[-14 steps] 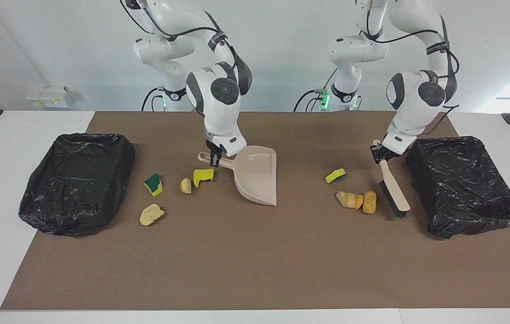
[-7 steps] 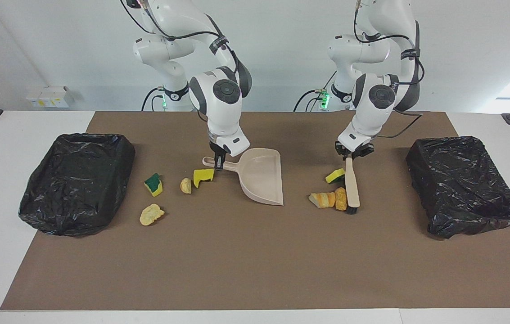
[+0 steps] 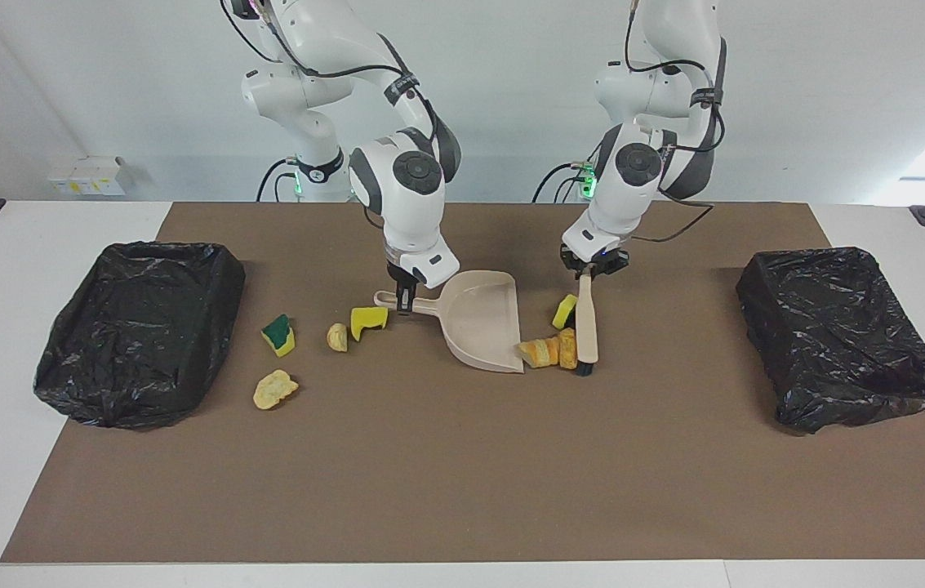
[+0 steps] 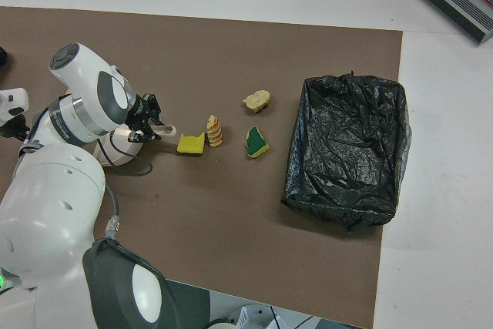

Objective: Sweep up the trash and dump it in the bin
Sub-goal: 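Grasp the beige brush with the left gripper while the right gripper holds the dustpan, then sweep the tan trash into the dustpan with the left gripper's brush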

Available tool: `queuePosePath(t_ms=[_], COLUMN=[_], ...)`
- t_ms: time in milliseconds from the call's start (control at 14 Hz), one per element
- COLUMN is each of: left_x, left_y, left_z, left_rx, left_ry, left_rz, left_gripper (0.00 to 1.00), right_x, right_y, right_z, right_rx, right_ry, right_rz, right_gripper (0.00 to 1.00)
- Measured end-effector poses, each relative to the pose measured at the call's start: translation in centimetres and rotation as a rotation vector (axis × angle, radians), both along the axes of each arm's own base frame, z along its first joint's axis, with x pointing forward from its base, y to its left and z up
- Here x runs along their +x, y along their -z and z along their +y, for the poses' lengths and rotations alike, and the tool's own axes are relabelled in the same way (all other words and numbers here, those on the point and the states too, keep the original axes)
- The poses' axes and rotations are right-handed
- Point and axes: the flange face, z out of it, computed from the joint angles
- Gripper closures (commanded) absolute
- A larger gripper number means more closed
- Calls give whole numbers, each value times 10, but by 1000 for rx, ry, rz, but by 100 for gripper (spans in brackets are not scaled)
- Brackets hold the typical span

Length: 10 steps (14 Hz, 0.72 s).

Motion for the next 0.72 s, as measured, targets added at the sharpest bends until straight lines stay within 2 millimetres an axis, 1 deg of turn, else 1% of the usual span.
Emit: queuePosePath(t_ms=[215,429,572,716], left_x=[-21,-36,-36,-25], left_y=[-2,-13,-25,-41], left_z=[-39,-72,-85,-87], left_rx=[-13,-38,-50,-82], left_ry=[10,-60,-128,-213], left_rz=[0,-2,-17,-26], left_gripper=[100,100,100,100], right_x=[0,0,0,0], right_y=[0,0,0,0], right_z=[1,1,1,1], right_rx=[2,2,2,2], right_ry=[-1,-1,-1,-1], right_rz=[-3,-3,-3,-3], right_gripper=[100,100,100,100])
